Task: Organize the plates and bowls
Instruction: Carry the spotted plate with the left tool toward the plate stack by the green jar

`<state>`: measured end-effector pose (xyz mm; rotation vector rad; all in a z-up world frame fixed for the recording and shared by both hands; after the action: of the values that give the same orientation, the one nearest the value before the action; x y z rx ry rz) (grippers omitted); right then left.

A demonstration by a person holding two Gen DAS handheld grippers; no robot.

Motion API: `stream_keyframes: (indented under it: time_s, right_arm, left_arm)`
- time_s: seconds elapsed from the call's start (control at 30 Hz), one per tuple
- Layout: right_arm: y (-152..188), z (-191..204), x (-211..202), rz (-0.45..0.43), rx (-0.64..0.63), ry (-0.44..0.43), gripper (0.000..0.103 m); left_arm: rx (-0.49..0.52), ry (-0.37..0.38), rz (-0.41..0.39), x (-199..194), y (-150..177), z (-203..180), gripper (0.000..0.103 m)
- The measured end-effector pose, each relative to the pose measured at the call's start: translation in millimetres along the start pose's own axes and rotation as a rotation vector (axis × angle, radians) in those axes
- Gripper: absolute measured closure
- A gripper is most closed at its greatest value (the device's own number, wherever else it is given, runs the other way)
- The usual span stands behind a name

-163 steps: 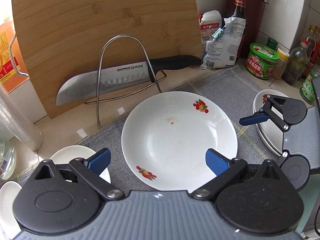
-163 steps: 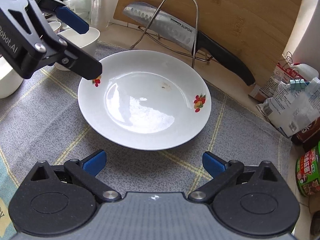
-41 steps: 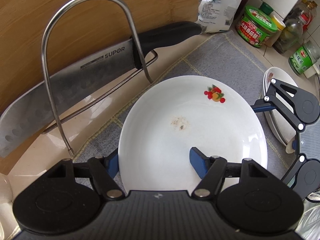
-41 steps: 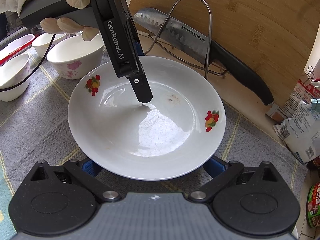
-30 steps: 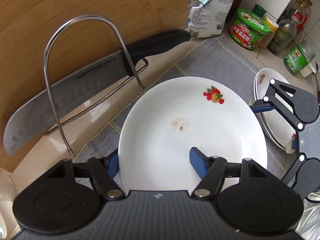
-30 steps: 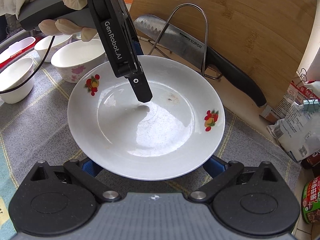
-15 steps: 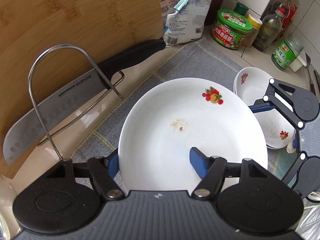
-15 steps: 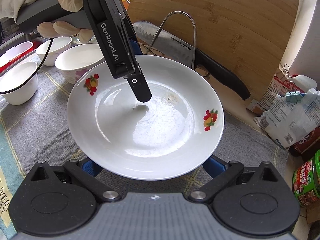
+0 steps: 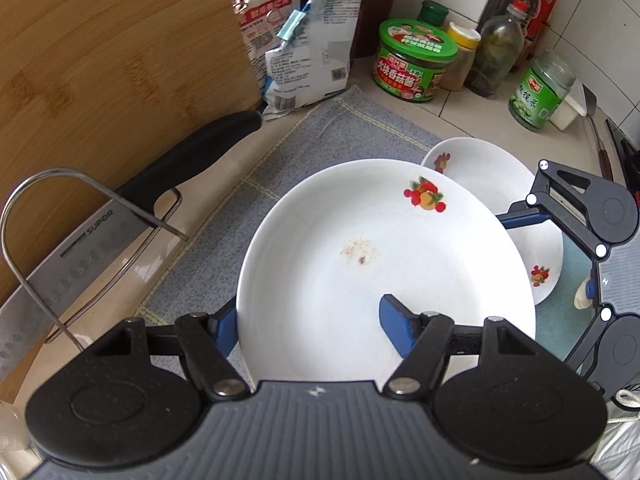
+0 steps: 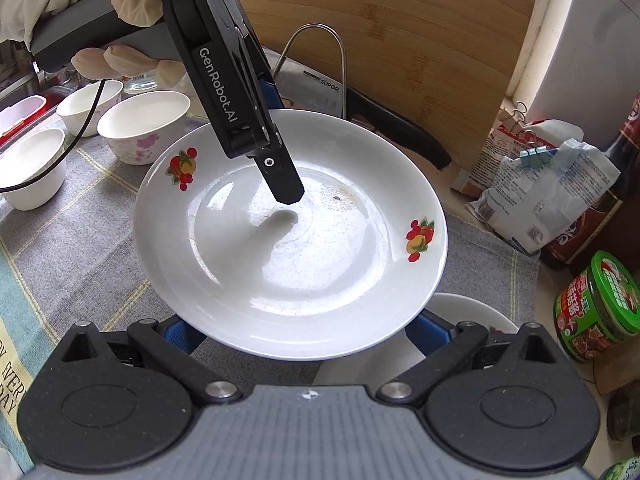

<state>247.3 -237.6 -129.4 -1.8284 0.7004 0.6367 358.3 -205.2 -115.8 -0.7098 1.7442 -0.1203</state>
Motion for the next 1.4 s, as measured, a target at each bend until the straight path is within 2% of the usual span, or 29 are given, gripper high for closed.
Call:
stream_keyframes:
  time_s: [0.73, 1.13, 1.4]
  right_arm:
    - [58, -50, -30, 0.076, 0.115, 0.145, 0.000]
    - [83, -70, -37, 0.116, 0.169, 0.190, 0.000]
    - [89, -74, -40, 0.125, 0.212, 0.179, 0.000]
  left_arm:
    - [0.157, 0.097, 0.043, 58, -50, -64, 0.033]
    - [0.214, 0.135, 0.076, 86, -65, -91, 0.033]
    - [0.231, 0.134, 0.094, 94, -67, -98, 0.033]
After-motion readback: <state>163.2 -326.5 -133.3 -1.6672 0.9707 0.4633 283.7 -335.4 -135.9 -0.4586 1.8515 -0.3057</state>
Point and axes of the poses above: each gripper's, at about its wrist camera, not at the fingertips, and x roughly the way its jaws point, z to its left, y to its underside, the point moved 9 cm from there along x, roughly the way its jaws point, and after that the axes turned 15 degrees about y, right-handed, at the moved point
